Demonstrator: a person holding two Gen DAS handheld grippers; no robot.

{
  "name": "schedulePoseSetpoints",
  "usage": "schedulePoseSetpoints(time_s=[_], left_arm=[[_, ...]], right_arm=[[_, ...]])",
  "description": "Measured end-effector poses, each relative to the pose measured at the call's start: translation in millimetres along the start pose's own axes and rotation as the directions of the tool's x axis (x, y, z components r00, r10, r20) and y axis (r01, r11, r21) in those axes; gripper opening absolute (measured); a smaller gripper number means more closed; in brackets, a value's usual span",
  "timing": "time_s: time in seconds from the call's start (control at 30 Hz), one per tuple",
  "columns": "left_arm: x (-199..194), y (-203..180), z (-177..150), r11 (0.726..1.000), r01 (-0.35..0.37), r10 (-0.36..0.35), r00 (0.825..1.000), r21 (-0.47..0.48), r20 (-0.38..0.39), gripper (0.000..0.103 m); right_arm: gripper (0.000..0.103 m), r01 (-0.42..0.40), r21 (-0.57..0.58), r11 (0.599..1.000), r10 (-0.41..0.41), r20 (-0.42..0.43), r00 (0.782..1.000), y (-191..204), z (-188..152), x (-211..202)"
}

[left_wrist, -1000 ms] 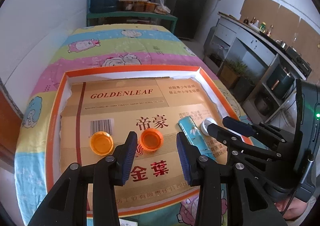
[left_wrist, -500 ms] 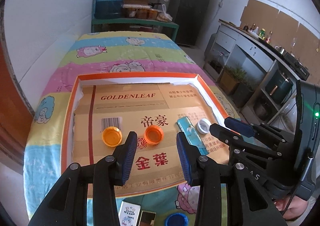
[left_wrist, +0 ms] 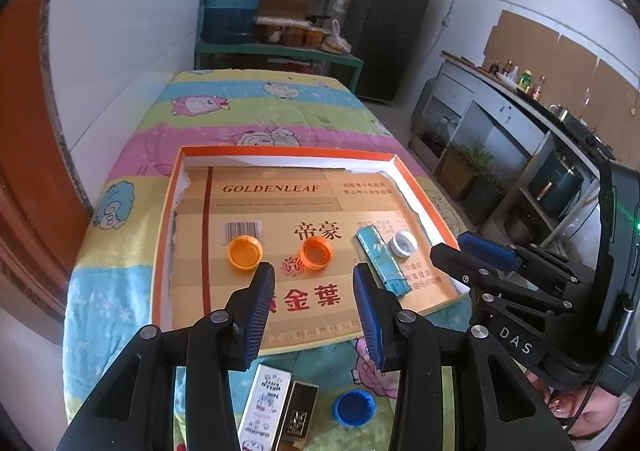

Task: Organize rigid objects
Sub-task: 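Open the left tool to drop the orange cap while the right tool releases the white cap in the lid, then withdraw both open tools from the lid toward the black cap and glitter tube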

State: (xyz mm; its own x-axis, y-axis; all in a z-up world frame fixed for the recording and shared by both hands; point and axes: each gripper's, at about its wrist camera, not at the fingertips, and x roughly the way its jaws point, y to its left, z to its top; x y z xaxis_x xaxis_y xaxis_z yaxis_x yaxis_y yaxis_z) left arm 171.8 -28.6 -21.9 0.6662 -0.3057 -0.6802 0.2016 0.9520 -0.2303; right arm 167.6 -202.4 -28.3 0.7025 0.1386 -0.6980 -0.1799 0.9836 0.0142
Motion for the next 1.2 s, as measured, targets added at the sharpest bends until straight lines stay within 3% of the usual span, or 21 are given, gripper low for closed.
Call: schedulePoseSetpoints(time_s=[1.2], left_arm=[[-75, 27, -35, 0.999, 0.0, 0.004, 0.998, -0.049, 0.07, 0.042]], right_arm=[[0.034, -0.002, -0.074, 0.997, 0.005, 0.038, 0.999, 48, -25, -60]])
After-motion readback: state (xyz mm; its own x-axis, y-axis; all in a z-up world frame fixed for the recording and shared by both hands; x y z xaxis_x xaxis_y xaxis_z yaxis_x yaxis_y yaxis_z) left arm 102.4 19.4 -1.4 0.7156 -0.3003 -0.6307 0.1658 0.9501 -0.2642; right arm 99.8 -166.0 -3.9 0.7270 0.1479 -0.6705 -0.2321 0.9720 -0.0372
